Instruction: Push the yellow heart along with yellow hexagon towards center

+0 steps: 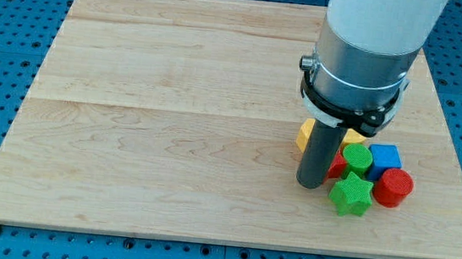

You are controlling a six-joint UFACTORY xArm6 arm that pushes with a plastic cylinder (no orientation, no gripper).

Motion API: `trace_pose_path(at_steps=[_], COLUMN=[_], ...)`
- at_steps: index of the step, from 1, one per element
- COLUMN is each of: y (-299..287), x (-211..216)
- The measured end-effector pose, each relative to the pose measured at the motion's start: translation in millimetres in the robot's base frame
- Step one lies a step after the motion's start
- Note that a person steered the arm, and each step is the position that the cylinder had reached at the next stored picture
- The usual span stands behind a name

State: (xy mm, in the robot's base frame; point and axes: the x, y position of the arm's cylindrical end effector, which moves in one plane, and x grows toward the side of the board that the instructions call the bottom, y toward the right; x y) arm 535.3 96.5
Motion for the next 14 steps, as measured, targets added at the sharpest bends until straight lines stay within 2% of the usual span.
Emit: trace_pose_path(at_steps=[3, 5, 7, 8, 9, 10, 11, 12, 13, 14], y=[-1.3, -1.9, -48.7, -50.0, -4.2, 9.2, 77.5, 154.1, 166.5, 140.6], x=[2.0, -20.5, -21.1, 5.6, 50.7, 82.0, 74.5, 44.8, 2.4, -26.7])
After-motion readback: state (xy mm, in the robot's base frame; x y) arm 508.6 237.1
